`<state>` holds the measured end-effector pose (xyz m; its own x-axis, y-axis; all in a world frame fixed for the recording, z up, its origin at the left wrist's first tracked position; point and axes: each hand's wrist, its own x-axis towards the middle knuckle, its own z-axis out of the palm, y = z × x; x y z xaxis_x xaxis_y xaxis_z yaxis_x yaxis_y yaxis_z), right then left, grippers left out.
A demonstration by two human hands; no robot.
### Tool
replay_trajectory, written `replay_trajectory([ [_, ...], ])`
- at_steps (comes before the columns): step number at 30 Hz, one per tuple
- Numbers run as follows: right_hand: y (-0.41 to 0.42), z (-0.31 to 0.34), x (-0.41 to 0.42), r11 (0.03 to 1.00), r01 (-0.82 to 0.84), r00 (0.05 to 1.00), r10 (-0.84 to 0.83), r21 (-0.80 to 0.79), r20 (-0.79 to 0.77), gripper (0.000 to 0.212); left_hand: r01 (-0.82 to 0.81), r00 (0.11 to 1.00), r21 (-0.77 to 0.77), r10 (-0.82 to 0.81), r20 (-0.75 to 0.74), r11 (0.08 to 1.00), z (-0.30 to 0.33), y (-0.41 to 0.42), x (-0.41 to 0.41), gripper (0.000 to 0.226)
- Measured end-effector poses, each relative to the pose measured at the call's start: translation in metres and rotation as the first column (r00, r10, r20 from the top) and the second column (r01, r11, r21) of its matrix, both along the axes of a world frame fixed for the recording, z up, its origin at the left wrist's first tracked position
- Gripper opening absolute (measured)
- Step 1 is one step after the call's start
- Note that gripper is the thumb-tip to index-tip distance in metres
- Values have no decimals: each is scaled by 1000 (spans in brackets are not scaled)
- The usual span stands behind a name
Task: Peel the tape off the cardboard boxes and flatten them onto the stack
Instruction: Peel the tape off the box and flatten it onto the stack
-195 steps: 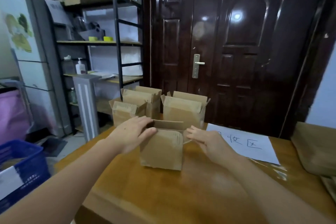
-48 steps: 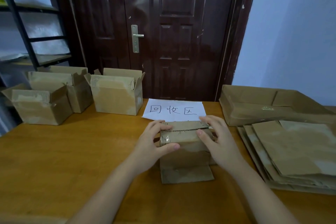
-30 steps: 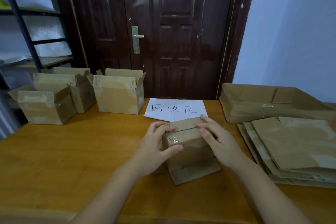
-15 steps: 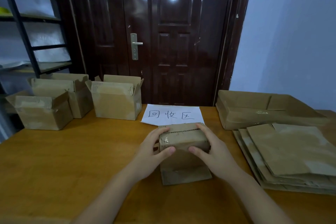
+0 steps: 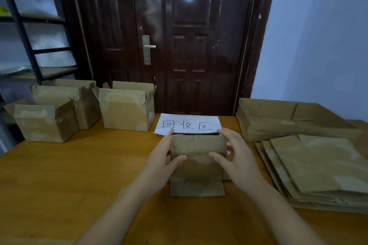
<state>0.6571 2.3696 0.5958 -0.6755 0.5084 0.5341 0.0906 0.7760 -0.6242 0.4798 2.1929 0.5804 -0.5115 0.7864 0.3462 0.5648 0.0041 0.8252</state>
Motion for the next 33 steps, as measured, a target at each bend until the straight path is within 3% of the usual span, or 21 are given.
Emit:
replay_trajectory([
  [4,-3,-1,4,977,4,996,15,213,-88,26,-4,1000,-49,3,-23,999,-2,-6,0,41],
  [10,-5,-10,14,965,-106,992,121,240,-47,34,-14,991,-128,-3,-133,992,6,-17,1,76],
  [15,-8,-10,17,963,-121,992,126,240,-8,33,-75,991,-132,59,-121,988,31,-5,-3,64],
  [20,-10,-8,19,962,-114,993,113,248,18,37,-68,982,-308,8,-191,949,58,15,-11,101],
  [24,-12,-7,20,968,-105,994,99,227,37,39,-108,966,-579,-52,-252,808,64,31,-10,143],
  [26,-13,-7,20,977,-101,992,84,190,92,39,-116,974,-630,-35,-222,768,58,38,-11,145],
  [29,-11,-1,23,982,-121,966,83,145,243,32,-93,989,-595,7,-146,798,51,40,-13,143],
  [33,-9,27,14,980,-131,916,62,150,397,64,-127,978,-615,-3,-207,778,52,39,-12,154],
])
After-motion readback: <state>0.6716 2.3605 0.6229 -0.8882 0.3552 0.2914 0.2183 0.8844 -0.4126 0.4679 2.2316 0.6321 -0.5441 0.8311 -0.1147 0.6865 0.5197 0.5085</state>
